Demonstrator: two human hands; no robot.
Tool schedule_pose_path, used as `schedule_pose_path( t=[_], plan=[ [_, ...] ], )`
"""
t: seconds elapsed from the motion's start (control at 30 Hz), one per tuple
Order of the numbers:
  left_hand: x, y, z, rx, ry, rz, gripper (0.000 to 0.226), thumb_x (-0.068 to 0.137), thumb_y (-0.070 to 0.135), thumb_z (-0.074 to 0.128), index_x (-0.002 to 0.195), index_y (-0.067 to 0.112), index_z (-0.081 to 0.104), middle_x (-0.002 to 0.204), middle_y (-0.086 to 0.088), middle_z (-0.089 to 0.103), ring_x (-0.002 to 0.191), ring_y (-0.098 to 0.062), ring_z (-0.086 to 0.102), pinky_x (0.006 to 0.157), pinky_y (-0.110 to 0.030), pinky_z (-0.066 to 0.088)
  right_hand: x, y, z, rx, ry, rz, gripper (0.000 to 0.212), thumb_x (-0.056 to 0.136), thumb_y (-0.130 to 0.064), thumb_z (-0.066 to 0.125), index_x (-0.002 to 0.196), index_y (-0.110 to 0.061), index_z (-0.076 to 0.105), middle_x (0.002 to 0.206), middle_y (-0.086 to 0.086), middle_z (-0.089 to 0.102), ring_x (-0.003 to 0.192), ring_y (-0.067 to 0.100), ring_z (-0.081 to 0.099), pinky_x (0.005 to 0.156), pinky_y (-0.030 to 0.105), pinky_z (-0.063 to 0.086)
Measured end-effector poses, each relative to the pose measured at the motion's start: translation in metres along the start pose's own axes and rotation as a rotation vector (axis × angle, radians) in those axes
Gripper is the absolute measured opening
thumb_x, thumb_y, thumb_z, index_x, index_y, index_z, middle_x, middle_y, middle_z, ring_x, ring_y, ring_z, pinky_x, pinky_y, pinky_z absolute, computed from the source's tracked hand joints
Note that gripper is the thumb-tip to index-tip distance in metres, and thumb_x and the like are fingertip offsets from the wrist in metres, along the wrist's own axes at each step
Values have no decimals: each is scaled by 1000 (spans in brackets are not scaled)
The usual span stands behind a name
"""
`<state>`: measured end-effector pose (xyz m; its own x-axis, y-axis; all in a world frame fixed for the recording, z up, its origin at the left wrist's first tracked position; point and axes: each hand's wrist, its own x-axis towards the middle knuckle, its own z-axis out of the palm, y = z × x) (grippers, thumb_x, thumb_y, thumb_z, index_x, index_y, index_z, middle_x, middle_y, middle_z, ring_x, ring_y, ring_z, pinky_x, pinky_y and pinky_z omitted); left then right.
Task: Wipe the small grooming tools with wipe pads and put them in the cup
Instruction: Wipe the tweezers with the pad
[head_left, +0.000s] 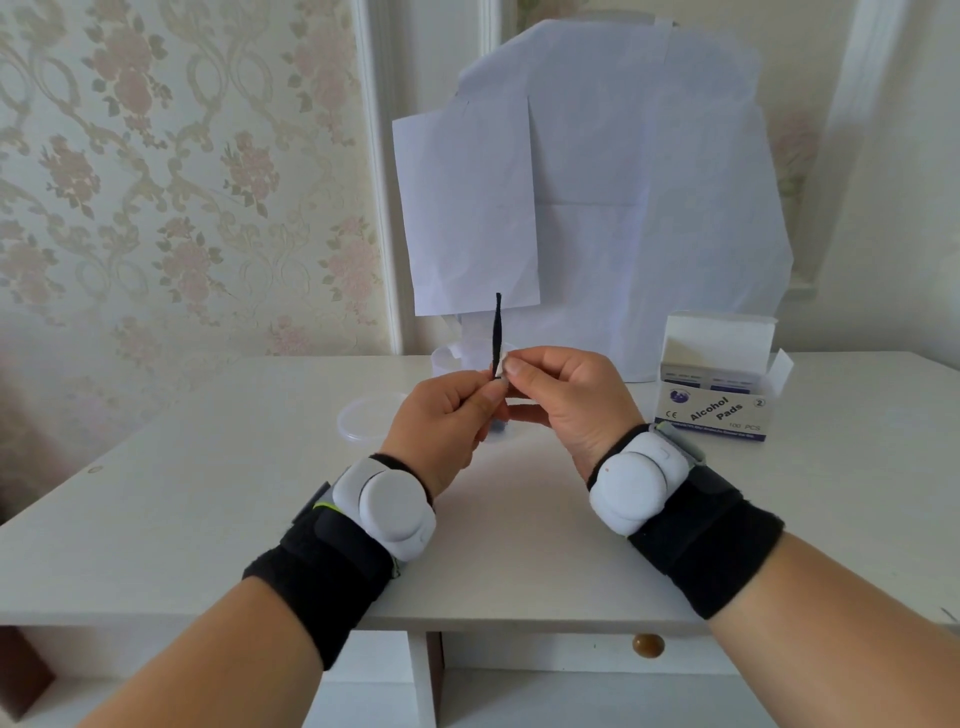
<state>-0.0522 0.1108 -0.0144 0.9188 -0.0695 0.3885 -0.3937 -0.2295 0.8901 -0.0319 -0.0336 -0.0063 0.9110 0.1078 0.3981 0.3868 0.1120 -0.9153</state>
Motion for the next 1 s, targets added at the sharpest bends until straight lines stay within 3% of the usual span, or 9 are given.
schedule_pose_path(
  t=[0.13, 0.27, 0.37, 0.57, 0.83, 1.0],
  plan=[
    [-4, 5, 3, 226, 86, 104, 29, 98, 21, 53, 72, 12, 64, 44, 21, 53, 42, 4, 49, 46, -6, 33, 1, -2, -4, -5, 88, -7, 15, 95, -11, 61, 95, -2, 74, 91, 15, 75, 87, 26, 74, 69, 33, 59],
    [-2, -2, 4, 500, 194, 245, 41, 92, 20, 58, 54, 23, 43, 41, 9, 40, 46, -8, 39, 46, -15, 28, -1, -1, -1, -18, 24, 31, 17, 93, -11, 64, 87, 1, 74, 87, 17, 74, 82, 27, 74, 73, 34, 61],
    [0, -4, 6, 627, 182, 317, 46, 91, 18, 57, 54, 24, 31, 46, 8, 33, 45, -11, 31, 46, -20, 24, -1, -1, 1, -68, 56, 24, 16, 92, -12, 66, 85, 0, 75, 79, 13, 74, 75, 21, 74, 67, 29, 60],
    [0, -3, 6, 648, 275, 308, 47, 89, 15, 57, 55, 23, 25, 47, 7, 30, 46, -12, 27, 47, -28, 24, 1, -2, -4, -86, 237, -16, 18, 95, -15, 60, 85, -11, 75, 81, 6, 77, 79, 20, 74, 67, 34, 61],
    [0, -3, 8, 710, 209, 353, 46, 88, 14, 56, 57, 24, 24, 50, 7, 32, 53, -22, 32, 51, -31, 25, -3, 0, 4, -35, 63, 63, 12, 92, -14, 67, 89, -8, 77, 86, 19, 75, 84, 31, 74, 77, 41, 62],
    [0, -4, 8, 763, 164, 358, 36, 89, 14, 54, 62, 21, 31, 55, 8, 34, 57, -24, 37, 53, -32, 28, -4, -3, 4, -18, 39, 98, 12, 91, -11, 67, 88, -5, 76, 82, 16, 75, 76, 25, 74, 68, 33, 61]
  ],
)
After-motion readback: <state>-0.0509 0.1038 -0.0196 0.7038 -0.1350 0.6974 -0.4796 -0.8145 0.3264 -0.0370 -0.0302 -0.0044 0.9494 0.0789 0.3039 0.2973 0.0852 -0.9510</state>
